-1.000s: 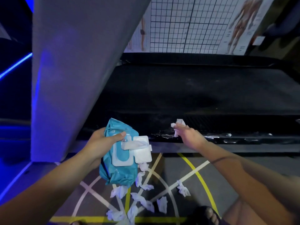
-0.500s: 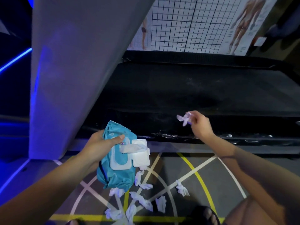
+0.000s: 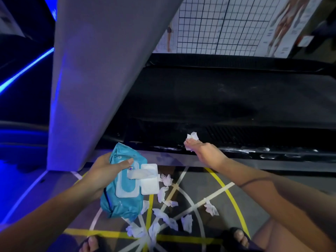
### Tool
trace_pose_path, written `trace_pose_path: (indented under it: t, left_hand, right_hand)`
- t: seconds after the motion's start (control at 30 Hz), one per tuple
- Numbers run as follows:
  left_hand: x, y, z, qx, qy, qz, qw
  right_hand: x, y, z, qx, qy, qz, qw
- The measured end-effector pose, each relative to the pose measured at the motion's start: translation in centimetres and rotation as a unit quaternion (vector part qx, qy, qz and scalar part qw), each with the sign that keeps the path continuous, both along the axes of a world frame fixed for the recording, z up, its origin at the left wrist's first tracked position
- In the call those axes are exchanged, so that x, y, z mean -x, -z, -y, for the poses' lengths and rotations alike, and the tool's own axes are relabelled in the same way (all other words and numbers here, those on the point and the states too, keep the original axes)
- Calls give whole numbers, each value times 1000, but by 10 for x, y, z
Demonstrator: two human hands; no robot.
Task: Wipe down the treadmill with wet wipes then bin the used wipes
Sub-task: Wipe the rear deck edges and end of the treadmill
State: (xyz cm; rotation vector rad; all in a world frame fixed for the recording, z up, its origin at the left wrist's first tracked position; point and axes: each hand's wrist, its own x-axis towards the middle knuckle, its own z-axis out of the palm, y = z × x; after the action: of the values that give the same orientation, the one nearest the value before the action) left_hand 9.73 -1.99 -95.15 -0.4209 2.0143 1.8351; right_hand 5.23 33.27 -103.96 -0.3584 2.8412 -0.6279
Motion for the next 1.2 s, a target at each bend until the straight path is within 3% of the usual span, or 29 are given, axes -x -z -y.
trace_pose_path:
  t: [0.1, 0.13, 0.23, 0.27, 0.5, 0.63, 0.73, 0.93, 1.1, 1.2]
  left_hand:
    - [0, 3, 0, 10, 8, -2, 1000]
    - [0, 4, -1, 14, 10, -3, 1000]
    - [3, 5, -4, 14, 13, 0, 1000]
    - [4, 6, -4, 11, 11, 1, 1000]
    - [3, 10, 13, 24, -7, -1, 1000]
    - [3, 15, 26, 18, -12, 1, 1000]
    - [5, 19, 34, 12, -19, 2, 1000]
    - [11, 25, 32, -6, -43, 6, 999]
    - [24, 27, 26, 13, -54, -16, 998]
    - [29, 28, 22, 23, -44, -25, 998]
  right_hand:
    - [-1, 0, 1, 12, -26, 9, 1000]
    - [-1, 4, 0, 8, -33, -32, 999]
    - [3, 18, 3, 121, 24, -16, 992]
    - [5, 22, 8, 120, 25, -13, 992]
    - [23, 3, 65, 12, 27, 8, 1000]
    - [32, -9, 95, -22, -41, -55, 997]
    - [40, -7, 116, -71, -114, -155, 979]
    - [49, 16, 135, -129, -179, -201, 954]
    - [46, 16, 133, -214, -228, -297, 902]
    - [40, 23, 125, -225, -256, -310, 887]
